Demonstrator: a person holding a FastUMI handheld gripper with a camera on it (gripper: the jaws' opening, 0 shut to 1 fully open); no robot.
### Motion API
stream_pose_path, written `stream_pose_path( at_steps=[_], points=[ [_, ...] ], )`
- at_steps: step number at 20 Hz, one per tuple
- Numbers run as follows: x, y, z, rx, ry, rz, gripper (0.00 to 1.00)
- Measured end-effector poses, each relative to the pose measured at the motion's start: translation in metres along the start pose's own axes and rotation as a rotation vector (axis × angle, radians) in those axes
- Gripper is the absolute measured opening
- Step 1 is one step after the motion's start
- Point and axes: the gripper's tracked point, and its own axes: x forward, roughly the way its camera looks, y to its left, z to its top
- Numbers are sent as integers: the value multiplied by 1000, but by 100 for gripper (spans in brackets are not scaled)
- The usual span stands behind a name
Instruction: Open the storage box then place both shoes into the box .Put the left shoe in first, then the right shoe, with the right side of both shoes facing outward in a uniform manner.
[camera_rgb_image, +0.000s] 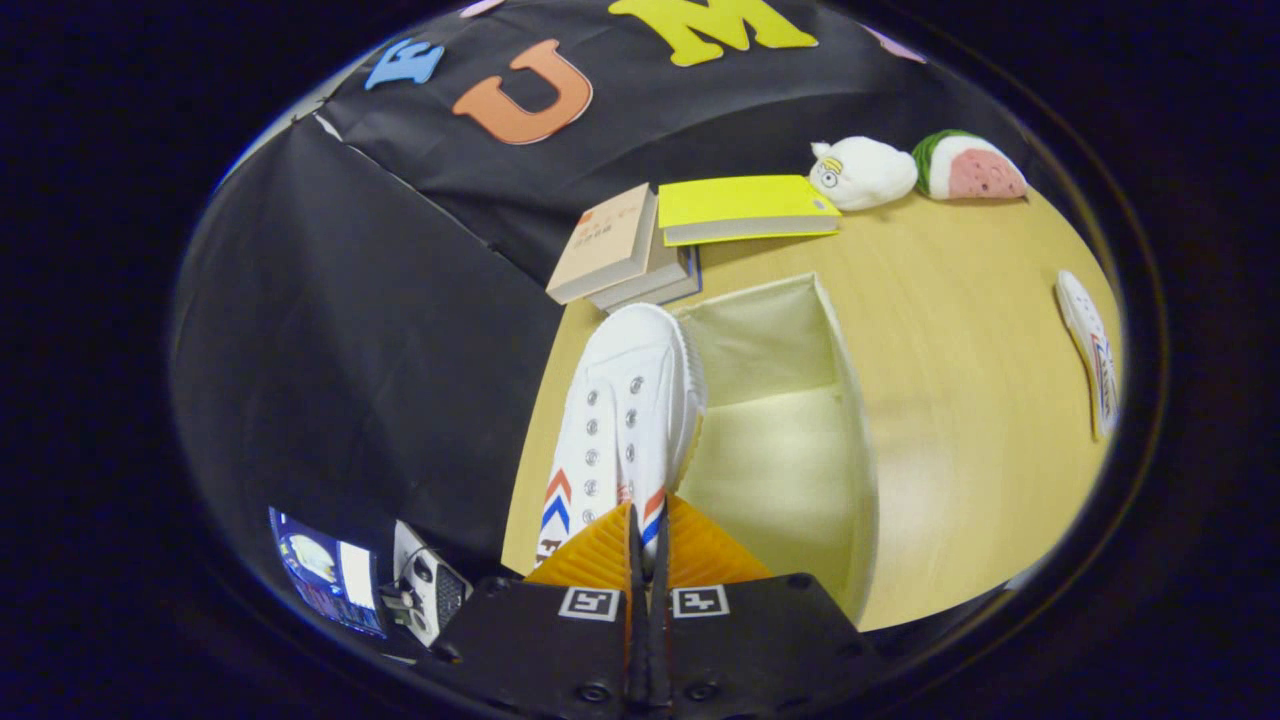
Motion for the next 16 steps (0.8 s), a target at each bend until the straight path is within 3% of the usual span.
stream_pose_path(
  at_steps=[5, 11, 13, 16],
  points=[
    [23, -4, -5, 24, 27, -45, 5],
    [34, -6, -1, 49, 45, -18, 8],
    [35, 4, -1, 52, 52, 29, 17],
    [37, 7, 0, 8, 49, 23, 58]
  ],
)
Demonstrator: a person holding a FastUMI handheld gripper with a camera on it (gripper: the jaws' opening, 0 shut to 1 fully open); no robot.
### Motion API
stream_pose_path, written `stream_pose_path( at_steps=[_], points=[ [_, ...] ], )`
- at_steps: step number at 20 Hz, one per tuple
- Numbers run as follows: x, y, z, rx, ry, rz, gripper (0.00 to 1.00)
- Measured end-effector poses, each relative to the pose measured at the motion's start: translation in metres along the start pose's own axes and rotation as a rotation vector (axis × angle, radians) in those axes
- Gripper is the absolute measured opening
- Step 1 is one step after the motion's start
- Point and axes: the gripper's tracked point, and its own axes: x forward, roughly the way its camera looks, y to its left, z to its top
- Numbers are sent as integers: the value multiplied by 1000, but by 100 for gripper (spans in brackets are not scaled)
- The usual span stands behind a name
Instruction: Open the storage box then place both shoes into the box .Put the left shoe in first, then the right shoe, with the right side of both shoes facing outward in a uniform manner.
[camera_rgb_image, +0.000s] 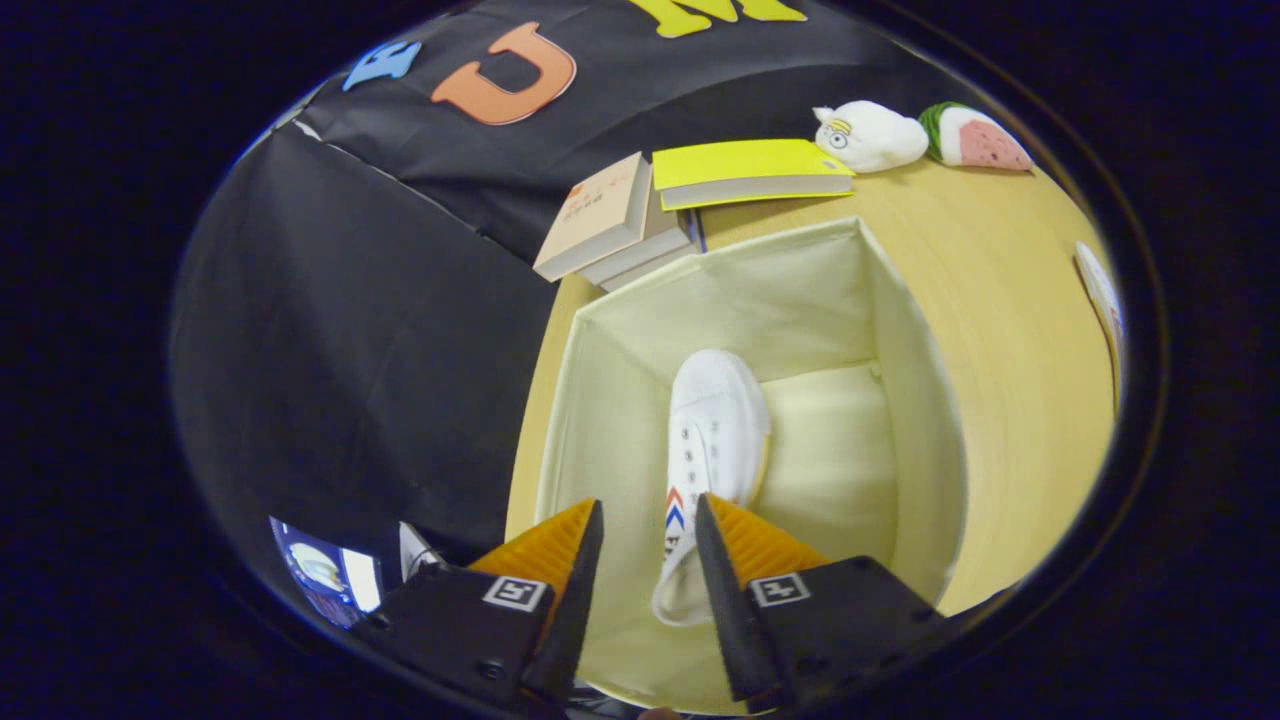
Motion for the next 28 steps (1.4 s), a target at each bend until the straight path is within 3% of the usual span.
stream_pose_path(
  at_steps=[3, 12, 17, 22, 28],
  points=[
    [-7, -2, 1, -47, -10, -21, 100],
    [-68, -9, 16, -264, -172, -85, 100],
    [-123, -33, 31, -307, -252, -124, 100],
    [-183, -85, 52, -331, -341, -167, 100],
    [-241, -182, 74, -313, -414, -246, 100]
  ],
)
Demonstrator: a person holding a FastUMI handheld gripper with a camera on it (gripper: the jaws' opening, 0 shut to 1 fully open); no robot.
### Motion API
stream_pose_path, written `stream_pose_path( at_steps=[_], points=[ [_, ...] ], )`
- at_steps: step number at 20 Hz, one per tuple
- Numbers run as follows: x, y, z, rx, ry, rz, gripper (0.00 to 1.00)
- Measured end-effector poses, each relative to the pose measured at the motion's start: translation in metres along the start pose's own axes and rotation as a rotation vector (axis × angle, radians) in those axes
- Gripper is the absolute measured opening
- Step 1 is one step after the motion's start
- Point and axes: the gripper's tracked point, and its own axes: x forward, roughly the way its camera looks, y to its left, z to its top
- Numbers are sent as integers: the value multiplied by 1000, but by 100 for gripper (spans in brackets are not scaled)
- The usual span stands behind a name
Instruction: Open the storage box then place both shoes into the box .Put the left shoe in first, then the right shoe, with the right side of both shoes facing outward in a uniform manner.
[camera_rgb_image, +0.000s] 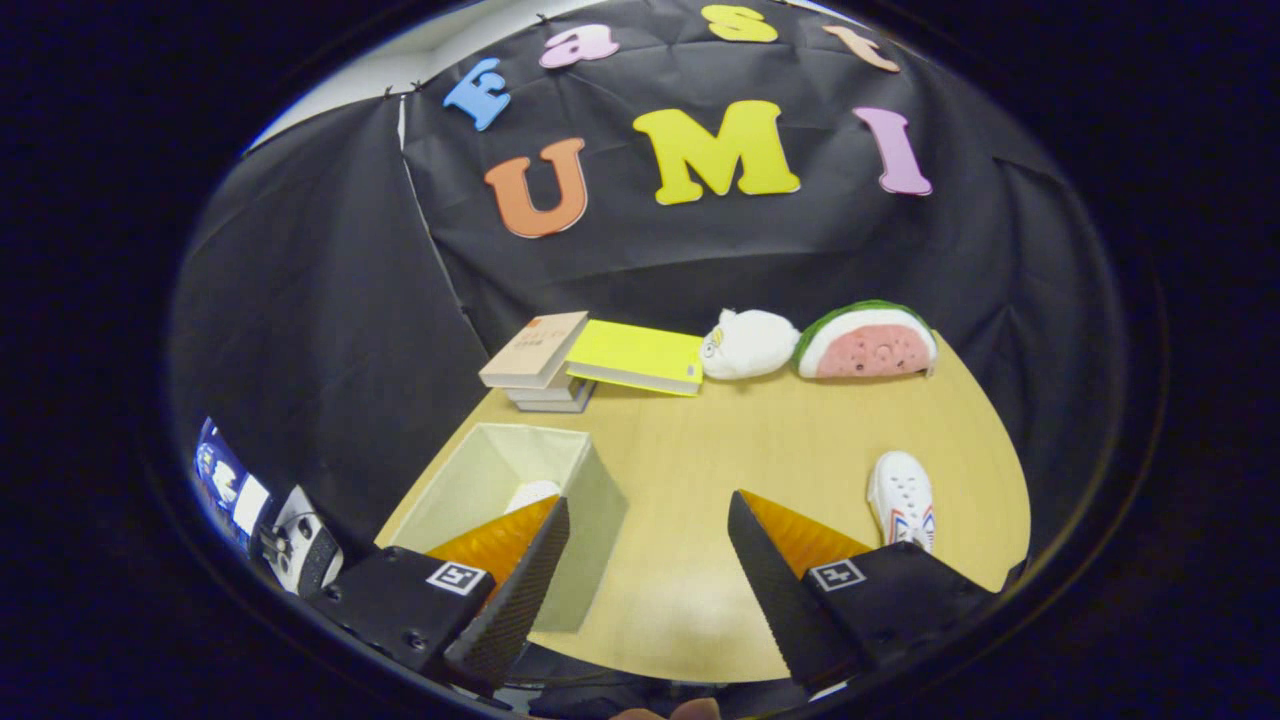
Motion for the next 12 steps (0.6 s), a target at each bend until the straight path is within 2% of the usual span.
stream_pose_path(
  at_steps=[4, 7, 10, 12],
  points=[
    [-6, -97, -2, -62, -22, -154, 100],
    [-7, -153, -21, -131, 24, -247, 100],
    [-2, -197, -50, -167, 100, -286, 100],
    [8, -223, -66, -147, 156, -293, 100]
  ],
)
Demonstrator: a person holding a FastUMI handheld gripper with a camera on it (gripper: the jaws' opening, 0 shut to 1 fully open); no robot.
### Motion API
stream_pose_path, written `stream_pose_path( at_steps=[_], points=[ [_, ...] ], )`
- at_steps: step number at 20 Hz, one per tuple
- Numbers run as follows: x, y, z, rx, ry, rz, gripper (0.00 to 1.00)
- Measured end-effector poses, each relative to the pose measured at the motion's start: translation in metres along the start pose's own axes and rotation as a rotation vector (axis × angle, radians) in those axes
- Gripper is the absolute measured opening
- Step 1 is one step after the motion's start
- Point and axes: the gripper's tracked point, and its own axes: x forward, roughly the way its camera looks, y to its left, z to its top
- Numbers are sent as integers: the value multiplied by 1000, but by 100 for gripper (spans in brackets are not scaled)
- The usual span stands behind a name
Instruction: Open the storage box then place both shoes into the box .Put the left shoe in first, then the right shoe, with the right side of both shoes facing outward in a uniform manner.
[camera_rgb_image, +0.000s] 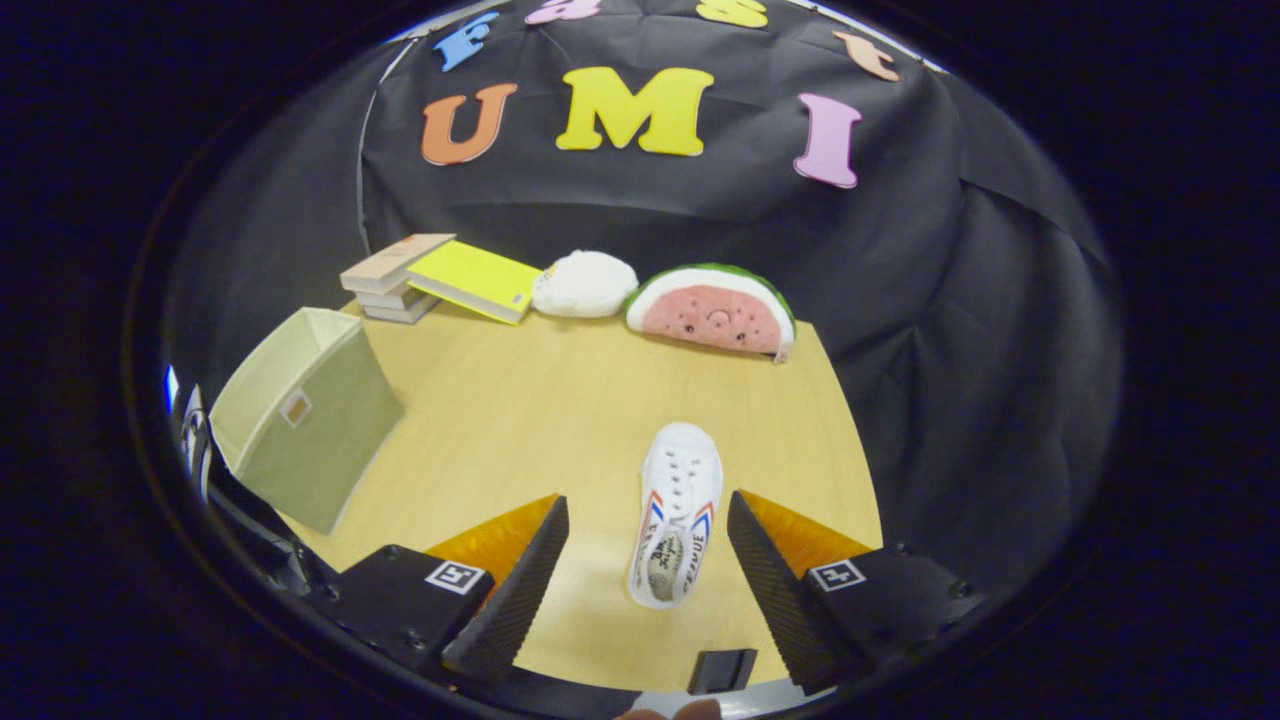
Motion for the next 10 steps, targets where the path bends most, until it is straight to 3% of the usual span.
stream_pose_path(
  at_steps=[4, 10],
  points=[
    [46, -34, -26, 26, 110, -15, 100],
    [92, -46, -47, 73, 234, 38, 100]
  ],
)
